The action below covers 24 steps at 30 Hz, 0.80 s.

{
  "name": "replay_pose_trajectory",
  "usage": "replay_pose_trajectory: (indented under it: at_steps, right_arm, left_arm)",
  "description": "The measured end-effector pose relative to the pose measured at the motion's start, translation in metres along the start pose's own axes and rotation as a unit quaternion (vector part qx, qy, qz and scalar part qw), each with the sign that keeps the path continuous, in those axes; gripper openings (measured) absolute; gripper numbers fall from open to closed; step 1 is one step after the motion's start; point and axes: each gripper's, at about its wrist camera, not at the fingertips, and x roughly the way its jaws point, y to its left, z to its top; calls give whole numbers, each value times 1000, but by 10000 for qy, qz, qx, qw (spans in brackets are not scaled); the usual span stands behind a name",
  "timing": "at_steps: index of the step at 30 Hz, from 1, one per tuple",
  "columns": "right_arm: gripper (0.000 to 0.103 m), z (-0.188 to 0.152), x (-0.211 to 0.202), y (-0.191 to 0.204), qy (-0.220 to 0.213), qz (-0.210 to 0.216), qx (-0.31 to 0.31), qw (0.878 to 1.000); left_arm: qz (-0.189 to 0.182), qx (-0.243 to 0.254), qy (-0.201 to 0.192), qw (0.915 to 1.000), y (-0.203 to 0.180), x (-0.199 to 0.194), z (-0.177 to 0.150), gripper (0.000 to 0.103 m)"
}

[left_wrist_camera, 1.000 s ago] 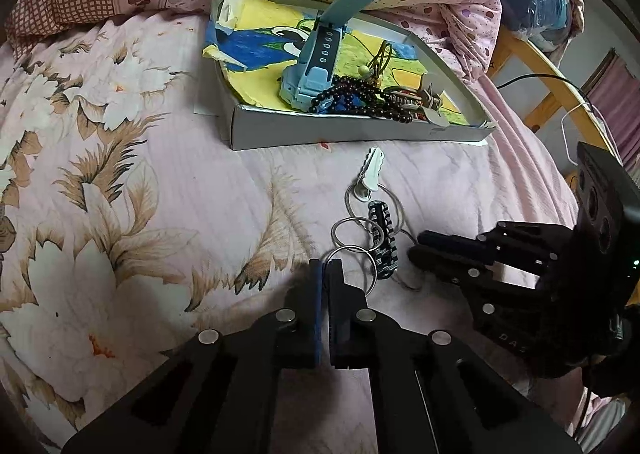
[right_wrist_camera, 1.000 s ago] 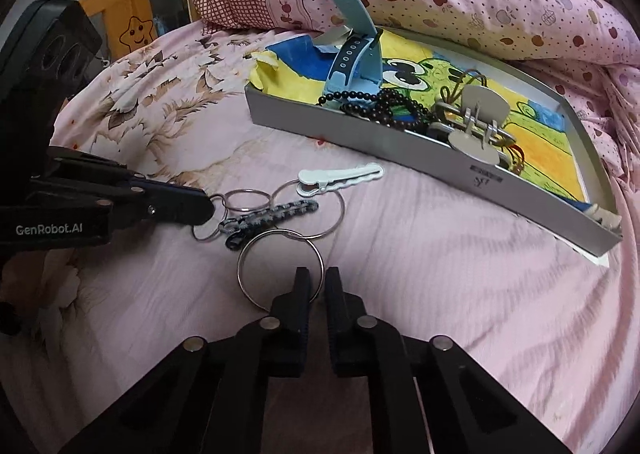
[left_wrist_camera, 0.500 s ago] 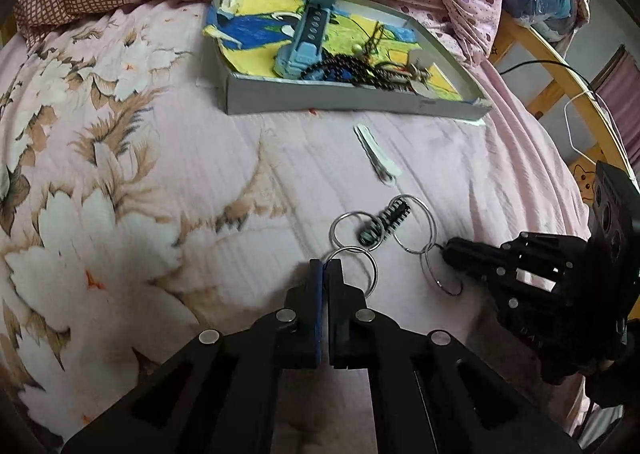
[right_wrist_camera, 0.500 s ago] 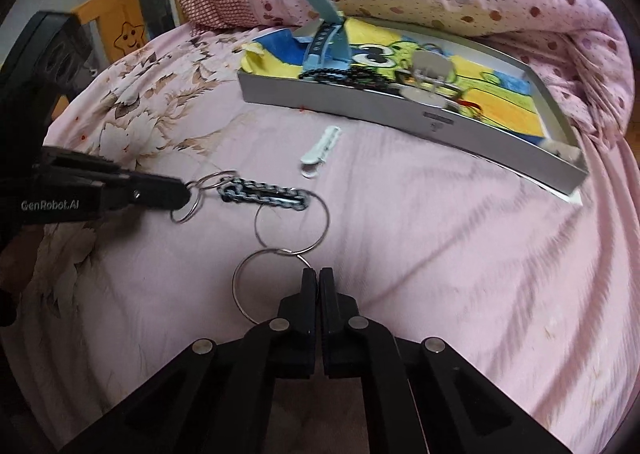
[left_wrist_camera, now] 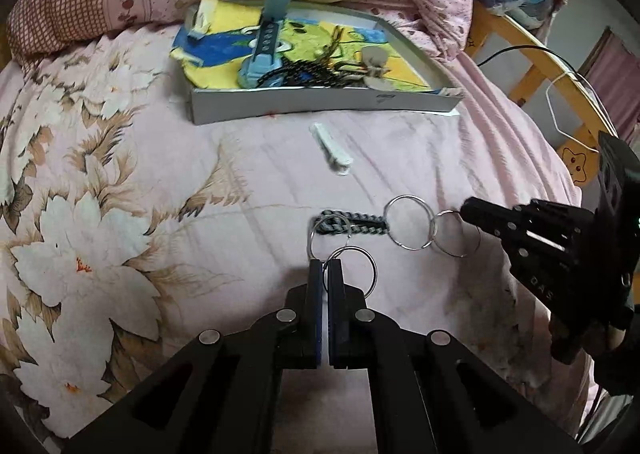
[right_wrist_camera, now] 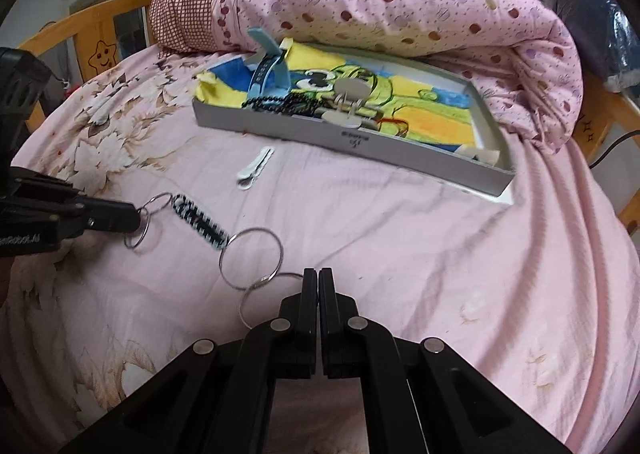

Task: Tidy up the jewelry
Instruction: 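Pull the rings apart with the left tool while the right tool draws its rings off the braided keychain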

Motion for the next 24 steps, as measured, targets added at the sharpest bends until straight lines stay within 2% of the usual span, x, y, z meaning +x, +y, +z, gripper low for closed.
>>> replay_pose_trajectory:
  at_steps: [8, 13, 18, 24]
  right_arm:
    - [1, 6, -16, -1, -368, -277, -258, 9986]
    - [1, 4, -14, -6, -319, -163, -87, 9993]
    - [1, -3, 1, -17, -6, 299, 445, 9986]
    - [2, -8, 16, -32, 290, 949, 1164, 9882]
  left_arm:
    - [-76, 125, -73, 9999, -14, -2, 0, 0]
    - [-58, 160, -73, 9998, -17, -2, 0, 0]
    - [-30, 170, -9, 9999, -16, 1, -1, 0]
    - [-5, 79, 128, 9999, -10, 10, -3, 0]
